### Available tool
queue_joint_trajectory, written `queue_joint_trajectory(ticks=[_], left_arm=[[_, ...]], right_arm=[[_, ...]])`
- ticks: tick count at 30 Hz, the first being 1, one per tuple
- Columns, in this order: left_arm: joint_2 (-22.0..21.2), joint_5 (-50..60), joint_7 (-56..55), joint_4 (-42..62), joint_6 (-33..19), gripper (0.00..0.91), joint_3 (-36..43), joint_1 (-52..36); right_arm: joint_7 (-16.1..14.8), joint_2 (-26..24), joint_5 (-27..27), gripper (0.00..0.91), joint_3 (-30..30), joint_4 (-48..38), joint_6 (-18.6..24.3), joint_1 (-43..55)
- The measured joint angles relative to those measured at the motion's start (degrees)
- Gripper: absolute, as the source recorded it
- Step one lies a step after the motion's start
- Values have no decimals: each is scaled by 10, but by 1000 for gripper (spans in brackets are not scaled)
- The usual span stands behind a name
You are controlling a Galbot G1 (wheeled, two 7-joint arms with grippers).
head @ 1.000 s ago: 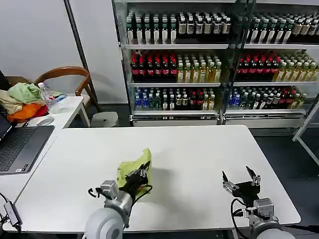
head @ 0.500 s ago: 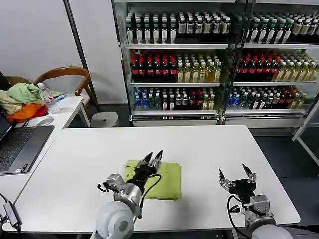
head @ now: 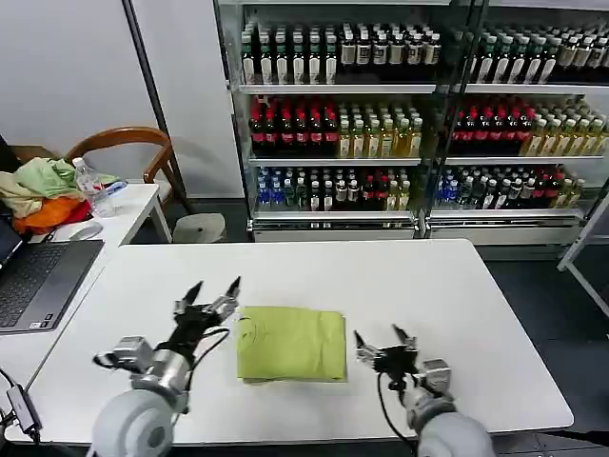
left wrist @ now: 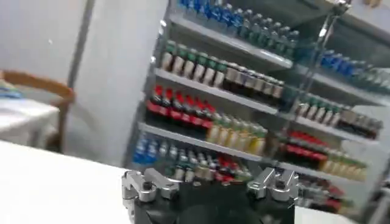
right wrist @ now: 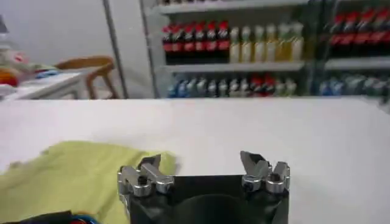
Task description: Fold and organize the clothes.
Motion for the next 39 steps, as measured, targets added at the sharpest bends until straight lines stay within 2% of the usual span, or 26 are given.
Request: queue_joint_trajectory(ticks=[9, 10, 11, 12, 14, 15, 27, 39], left_arm=[[22, 18, 12, -8, -5, 907, -42, 46], [23, 20, 13, -9, -6, 907, -45, 50], [24, 22, 13, -10, -6, 907, -47, 52], [25, 23, 14, -11, -6, 907, -49, 55], [26, 26, 15, -13, -7, 907, -52, 59], [27, 27, 15, -13, -7, 907, -54, 61], [23, 52, 17, -16, -11, 907, -65, 85], [19, 62, 17, -9, -13, 907, -66, 87]], right_arm=[[22, 23, 66, 907, -61, -54, -19, 51], [25, 24, 72, 685, -65, -60, -21, 54], [28, 24, 77, 554, -68, -64, -22, 58], [30, 25, 82, 292, -70, -68, -23, 61], [34, 27, 89, 40, -74, -76, -25, 69], [35, 28, 92, 0, -75, -79, -25, 72], [34, 33, 121, 0, -79, -111, -30, 104], [26, 36, 126, 0, -89, -115, -32, 116]])
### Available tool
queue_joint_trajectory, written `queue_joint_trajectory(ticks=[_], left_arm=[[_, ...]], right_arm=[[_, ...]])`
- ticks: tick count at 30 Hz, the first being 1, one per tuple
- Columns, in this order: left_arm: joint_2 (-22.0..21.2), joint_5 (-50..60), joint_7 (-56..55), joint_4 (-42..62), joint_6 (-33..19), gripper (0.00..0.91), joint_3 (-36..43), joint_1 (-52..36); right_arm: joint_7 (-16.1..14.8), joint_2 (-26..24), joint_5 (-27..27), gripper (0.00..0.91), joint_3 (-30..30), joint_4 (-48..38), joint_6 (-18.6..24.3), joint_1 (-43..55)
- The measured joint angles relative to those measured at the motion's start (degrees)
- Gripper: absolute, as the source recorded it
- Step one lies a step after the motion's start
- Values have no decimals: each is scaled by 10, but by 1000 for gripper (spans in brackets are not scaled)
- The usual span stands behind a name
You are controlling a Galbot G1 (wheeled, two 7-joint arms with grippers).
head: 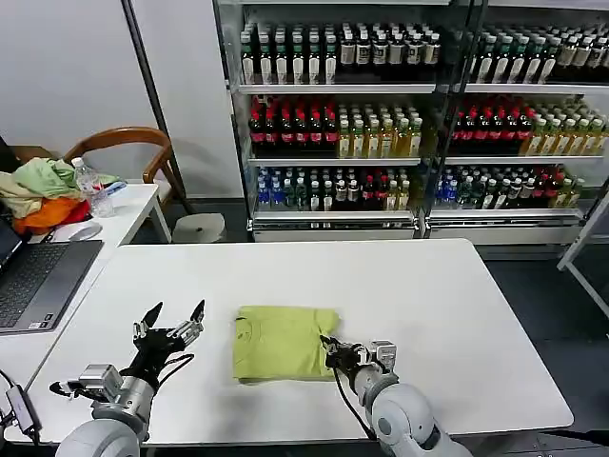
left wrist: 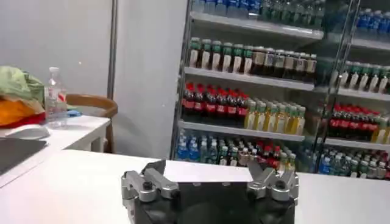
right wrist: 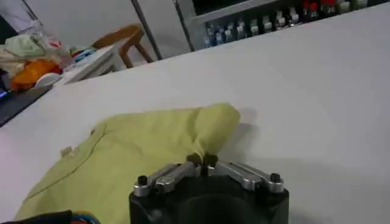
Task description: Fold and organize the clothes.
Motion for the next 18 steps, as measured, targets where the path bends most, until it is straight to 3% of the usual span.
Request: queue_joint_trajectory(ticks=[18], left_arm=[[-1, 4, 1, 14, -3, 907, 6, -8]], right_arm=[[-5, -21, -13, 0, 30, 17, -1, 28]])
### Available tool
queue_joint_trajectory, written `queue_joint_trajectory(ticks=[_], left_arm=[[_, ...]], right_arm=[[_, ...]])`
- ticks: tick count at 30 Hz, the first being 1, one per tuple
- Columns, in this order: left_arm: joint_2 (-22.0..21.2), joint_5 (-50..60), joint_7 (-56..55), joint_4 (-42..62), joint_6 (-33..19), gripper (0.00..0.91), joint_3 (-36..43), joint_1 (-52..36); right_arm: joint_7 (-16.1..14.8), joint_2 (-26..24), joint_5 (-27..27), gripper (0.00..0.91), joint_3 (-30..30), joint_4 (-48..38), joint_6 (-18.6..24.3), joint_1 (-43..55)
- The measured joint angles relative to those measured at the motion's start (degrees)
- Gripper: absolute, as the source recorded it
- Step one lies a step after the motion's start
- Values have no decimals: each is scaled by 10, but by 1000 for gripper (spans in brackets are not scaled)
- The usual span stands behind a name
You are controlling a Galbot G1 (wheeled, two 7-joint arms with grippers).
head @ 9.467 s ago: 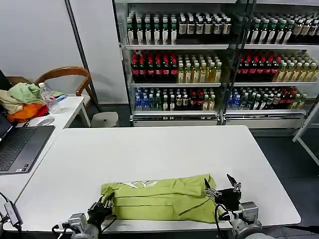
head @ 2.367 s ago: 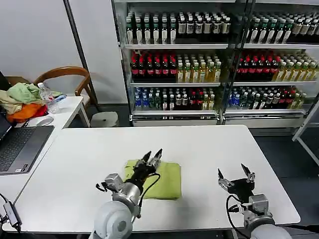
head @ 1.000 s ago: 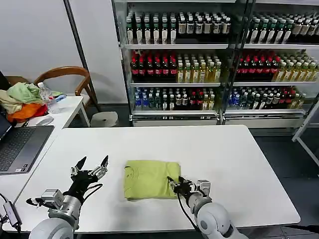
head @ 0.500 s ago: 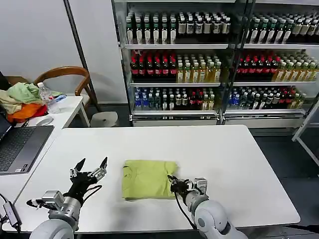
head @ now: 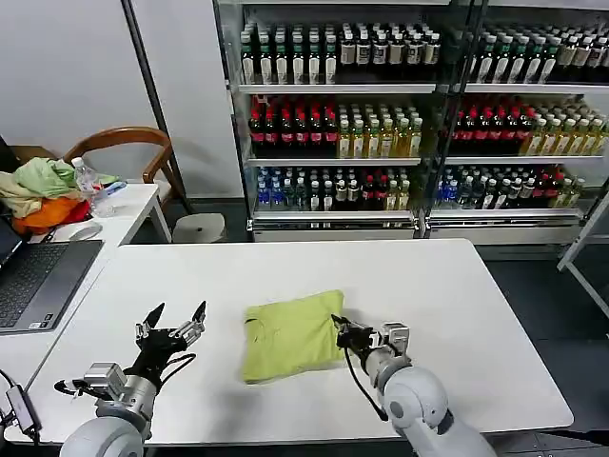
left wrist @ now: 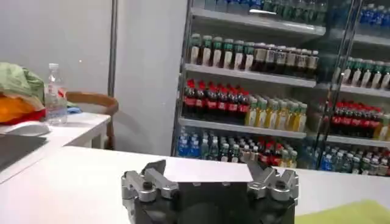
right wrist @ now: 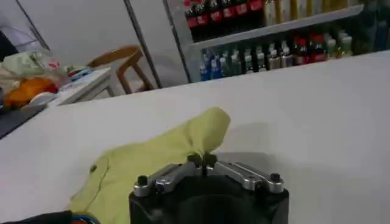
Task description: Fold and organize the clothes.
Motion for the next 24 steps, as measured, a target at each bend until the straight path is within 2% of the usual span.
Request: queue_joint_trajectory(ticks=[24], left_arm=[[-4, 15, 2, -1, -12, 907, 12, 7]], right_arm=[[-9, -11, -33, 0, 51, -23, 16, -28]])
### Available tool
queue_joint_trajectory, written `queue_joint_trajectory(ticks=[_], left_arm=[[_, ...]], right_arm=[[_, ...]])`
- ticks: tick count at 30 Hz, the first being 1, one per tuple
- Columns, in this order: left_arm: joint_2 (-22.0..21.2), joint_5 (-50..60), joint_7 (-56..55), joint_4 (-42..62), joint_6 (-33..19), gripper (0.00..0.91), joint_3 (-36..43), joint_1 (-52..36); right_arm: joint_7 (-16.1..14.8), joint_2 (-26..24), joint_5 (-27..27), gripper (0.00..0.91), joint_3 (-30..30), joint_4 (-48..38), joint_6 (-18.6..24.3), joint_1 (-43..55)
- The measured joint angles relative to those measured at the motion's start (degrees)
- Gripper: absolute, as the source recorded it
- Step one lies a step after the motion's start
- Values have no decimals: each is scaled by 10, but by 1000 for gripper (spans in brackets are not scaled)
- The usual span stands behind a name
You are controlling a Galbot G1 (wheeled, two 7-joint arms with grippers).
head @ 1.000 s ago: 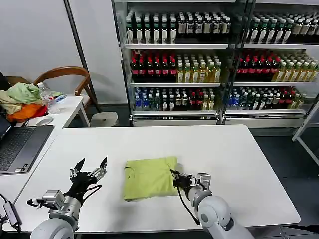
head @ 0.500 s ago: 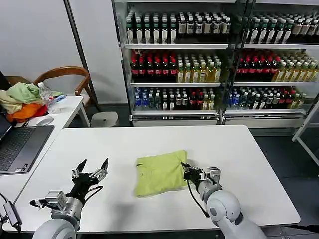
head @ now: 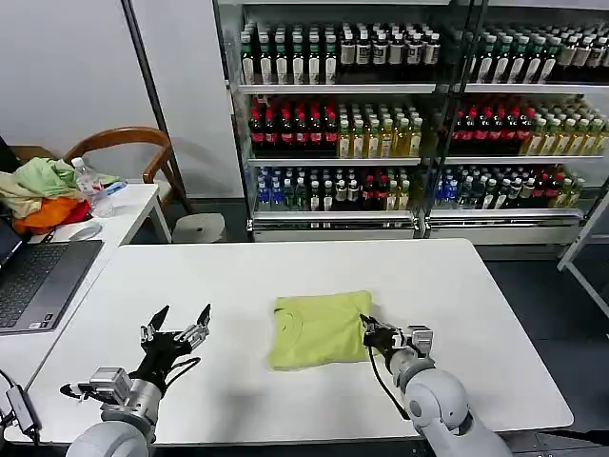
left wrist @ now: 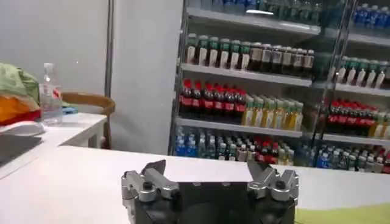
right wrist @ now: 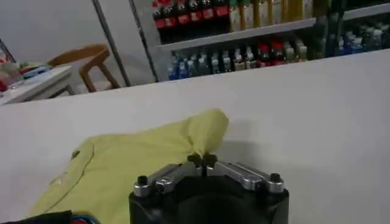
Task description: Fold and organize the clothes.
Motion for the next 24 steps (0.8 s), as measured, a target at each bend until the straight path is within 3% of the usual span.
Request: queue_joint_trajectory(ticks=[17, 18, 19, 20, 24], left_arm=[[0, 9, 0, -10, -4, 907, 0, 13], [0, 9, 0, -11, -4, 907, 1, 13], [0, 9, 0, -11, -4, 907, 1, 14], [0, 9, 0, -11, -4, 907, 1, 14], [2, 9, 0, -13, -6, 907, 4, 14]], right_arm=[[6, 13, -24, 0, 21, -2, 18, -21], [5, 13, -26, 60, 22, -1, 19, -23], [4, 14, -28, 554, 23, -1, 21, -23], [4, 14, -30, 907, 24, -1, 22, -23], [0, 14, -42, 907, 28, -3, 24, -24]])
